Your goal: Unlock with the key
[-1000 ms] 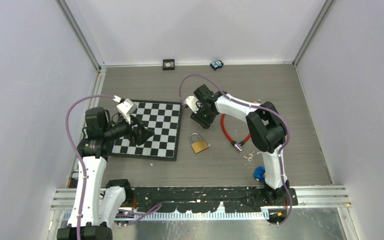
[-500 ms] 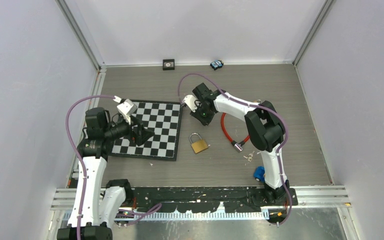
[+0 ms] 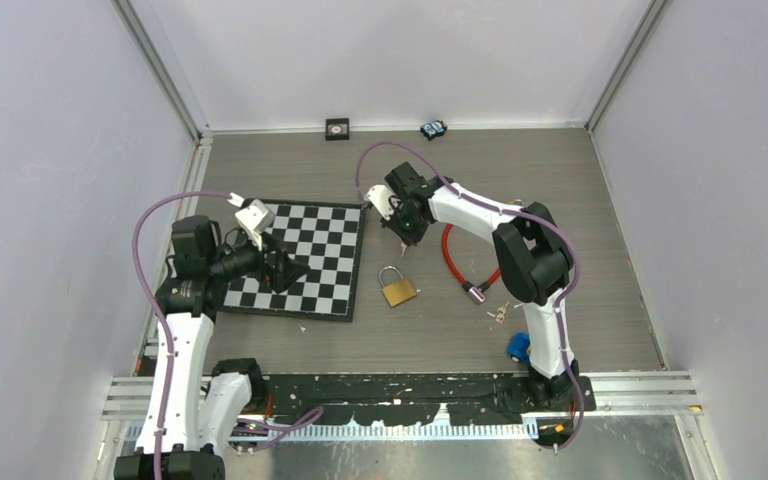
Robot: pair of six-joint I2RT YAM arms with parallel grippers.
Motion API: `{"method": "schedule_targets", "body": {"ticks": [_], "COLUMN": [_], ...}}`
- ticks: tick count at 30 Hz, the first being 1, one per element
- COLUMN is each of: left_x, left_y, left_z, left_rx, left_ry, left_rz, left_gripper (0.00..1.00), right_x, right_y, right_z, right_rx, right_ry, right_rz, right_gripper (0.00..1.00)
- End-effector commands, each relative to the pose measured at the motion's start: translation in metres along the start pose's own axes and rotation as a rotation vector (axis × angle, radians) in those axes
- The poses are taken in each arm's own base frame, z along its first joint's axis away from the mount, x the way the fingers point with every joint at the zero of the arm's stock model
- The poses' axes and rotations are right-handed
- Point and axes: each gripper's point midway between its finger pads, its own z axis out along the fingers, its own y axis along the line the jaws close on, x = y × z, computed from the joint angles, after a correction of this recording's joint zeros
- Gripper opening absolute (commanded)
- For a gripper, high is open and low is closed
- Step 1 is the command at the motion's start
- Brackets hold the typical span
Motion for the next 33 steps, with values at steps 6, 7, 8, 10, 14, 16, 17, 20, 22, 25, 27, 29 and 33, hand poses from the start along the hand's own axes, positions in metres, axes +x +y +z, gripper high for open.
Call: {"method": "schedule_targets", "body": {"ticks": [6,7,8,10,14,16,17,20,22,25,27,29,33], "left_x": [-0.005,-0.005,-0.005,-0.008,-0.017,-0.024,-0.027,-0.037,-0.046,-0.055,-0.062,-0.066,-0.077], "left_y": [-0.005,-0.004,-0.005,-0.006,-0.007,-0.004,0.0,0.0,-0.01,-0.016,-0.018,-0.017,-0.018], "left_z": [0.0,0.001,0.001,0.002,0.008,0.013,0.017,0.031,0.047,0.07,0.087,0.103,0.126], "left_rx": [0.031,0.032,0.033,0.045,0.093,0.101,0.104,0.161,0.219,0.253,0.245,0.223,0.197], "left_ry": [-0.03,-0.032,-0.035,-0.047,-0.07,-0.076,-0.076,-0.069,-0.04,-0.02,-0.033,-0.053,-0.095], "left_rz": [0.04,0.042,0.04,0.032,0.008,-0.004,-0.021,-0.05,-0.045,-0.025,0.015,0.047,0.098], "left_gripper": [0.86,0.86,0.86,0.86,0.87,0.91,0.93,0.95,0.97,1.0,1.0,0.99,0.91], "right_x": [-0.028,-0.029,-0.029,-0.031,-0.042,-0.053,-0.059,-0.077,-0.09,-0.106,-0.116,-0.123,-0.131], "right_y": [-0.006,-0.006,-0.006,-0.006,0.002,0.009,0.014,0.027,0.033,0.039,0.04,0.038,0.04], "right_z": [-0.045,-0.048,-0.051,-0.061,-0.092,-0.116,-0.126,-0.158,-0.176,-0.201,-0.215,-0.227,-0.239], "right_rx": [0.049,0.053,0.058,0.063,0.048,0.024,0.001,-0.062,-0.094,-0.128,-0.138,-0.135,-0.157], "right_ry": [-0.108,-0.111,-0.113,-0.126,-0.191,-0.251,-0.277,-0.367,-0.423,-0.493,-0.532,-0.564,-0.591], "right_rz": [0.017,0.022,0.027,0.047,0.1,0.125,0.144,0.181,0.204,0.255,0.295,0.338,0.442], "right_gripper": [0.01,0.01,0.01,0.01,0.01,0.01,0.01,0.01,0.01,0.01,0.01,0.01,0.01]}}
